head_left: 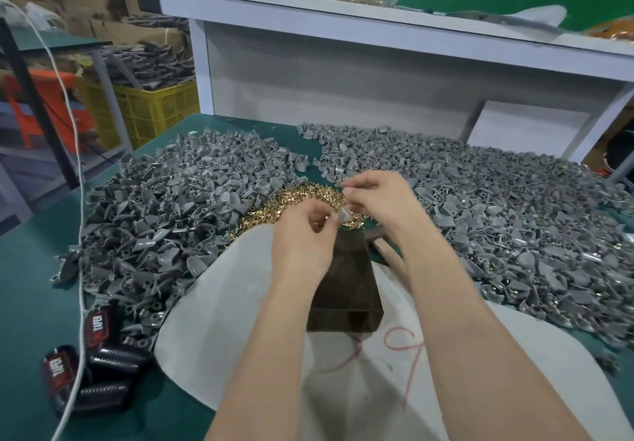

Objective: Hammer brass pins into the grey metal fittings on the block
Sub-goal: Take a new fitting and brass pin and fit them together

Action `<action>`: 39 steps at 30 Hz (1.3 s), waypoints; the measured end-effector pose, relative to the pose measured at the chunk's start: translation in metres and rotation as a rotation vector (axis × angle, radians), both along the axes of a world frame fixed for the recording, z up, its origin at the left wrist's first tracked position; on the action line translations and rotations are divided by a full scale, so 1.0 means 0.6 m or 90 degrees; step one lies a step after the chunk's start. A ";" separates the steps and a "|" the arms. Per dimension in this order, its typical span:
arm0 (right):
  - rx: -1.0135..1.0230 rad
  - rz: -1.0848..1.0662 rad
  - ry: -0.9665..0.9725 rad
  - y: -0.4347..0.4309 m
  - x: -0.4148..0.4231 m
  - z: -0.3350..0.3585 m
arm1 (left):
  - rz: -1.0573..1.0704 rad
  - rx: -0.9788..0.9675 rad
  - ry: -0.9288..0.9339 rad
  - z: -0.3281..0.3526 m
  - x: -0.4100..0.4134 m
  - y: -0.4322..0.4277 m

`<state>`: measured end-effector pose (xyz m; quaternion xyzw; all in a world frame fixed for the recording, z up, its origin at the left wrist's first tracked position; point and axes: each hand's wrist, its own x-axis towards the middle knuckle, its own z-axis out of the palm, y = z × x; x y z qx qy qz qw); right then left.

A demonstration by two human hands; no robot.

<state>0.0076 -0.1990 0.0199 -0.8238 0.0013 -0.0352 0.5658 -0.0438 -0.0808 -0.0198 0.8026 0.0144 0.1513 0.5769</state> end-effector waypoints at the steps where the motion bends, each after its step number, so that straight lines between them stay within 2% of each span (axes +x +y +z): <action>1: 0.013 0.017 0.000 -0.008 -0.017 0.005 | -0.008 0.083 0.021 -0.001 -0.002 -0.003; 4: -0.040 0.043 0.000 -0.024 -0.056 0.006 | -0.011 0.278 0.077 -0.003 -0.005 -0.008; 6: -0.094 0.044 -0.009 -0.025 -0.069 -0.003 | 0.001 0.329 0.089 -0.003 -0.005 -0.008; 8: -0.195 0.036 -0.047 -0.021 -0.074 -0.013 | 0.002 0.332 0.093 -0.002 -0.005 -0.007; 12: -0.475 0.054 -0.143 -0.014 -0.073 -0.030 | -0.006 0.339 0.101 -0.002 -0.005 -0.007; 20: -0.750 0.077 -0.196 0.016 -0.072 -0.022 | -0.001 0.388 0.069 -0.004 -0.002 -0.007; 26: -0.774 0.072 -0.188 0.033 -0.081 -0.015 | -0.003 0.400 0.064 -0.001 -0.006 -0.007; 32: -0.770 0.072 -0.121 0.028 -0.079 -0.010 | 0.002 0.429 0.062 -0.004 -0.003 -0.006; 39: -0.865 0.116 -0.168 0.051 -0.081 -0.003 | -0.003 0.441 0.081 0.004 -0.007 -0.008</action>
